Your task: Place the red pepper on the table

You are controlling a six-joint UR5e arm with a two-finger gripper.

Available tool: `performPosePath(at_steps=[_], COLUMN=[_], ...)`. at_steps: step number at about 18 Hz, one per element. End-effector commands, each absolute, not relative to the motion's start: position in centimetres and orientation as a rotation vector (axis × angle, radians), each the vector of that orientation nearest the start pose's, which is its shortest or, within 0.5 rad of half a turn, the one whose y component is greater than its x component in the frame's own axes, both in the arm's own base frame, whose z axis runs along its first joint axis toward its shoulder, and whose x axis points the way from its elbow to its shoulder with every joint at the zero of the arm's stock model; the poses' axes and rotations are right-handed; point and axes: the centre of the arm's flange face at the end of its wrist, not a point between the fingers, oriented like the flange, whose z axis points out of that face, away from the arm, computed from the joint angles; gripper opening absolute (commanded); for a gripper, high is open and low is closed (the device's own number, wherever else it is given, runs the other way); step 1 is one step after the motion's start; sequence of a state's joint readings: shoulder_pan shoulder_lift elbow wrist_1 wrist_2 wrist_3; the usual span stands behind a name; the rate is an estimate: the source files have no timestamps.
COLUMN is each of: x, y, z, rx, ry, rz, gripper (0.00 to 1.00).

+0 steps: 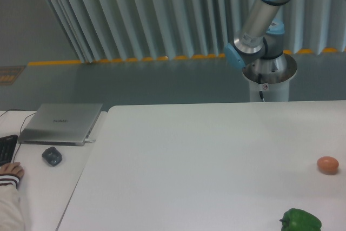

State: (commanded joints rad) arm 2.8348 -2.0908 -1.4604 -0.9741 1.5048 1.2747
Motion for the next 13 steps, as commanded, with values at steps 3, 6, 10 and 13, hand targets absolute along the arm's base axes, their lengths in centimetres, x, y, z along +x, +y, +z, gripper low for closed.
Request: performPosePath(at_steps=[3, 6, 10, 13], x=[-61.8, -62.1, -61.9, -61.9], y=[34.5, 35.4, 35.8, 35.8], z=[28.7, 27.3, 26.9, 27.2], rx=[-3.011, -3.016, -3.018, -3.016], ry=[0.028, 0.044, 0.060, 0.064], rz=[0.247, 0.228, 0.219, 0.226], gripper=[1.00, 0.94, 0.47, 0.10])
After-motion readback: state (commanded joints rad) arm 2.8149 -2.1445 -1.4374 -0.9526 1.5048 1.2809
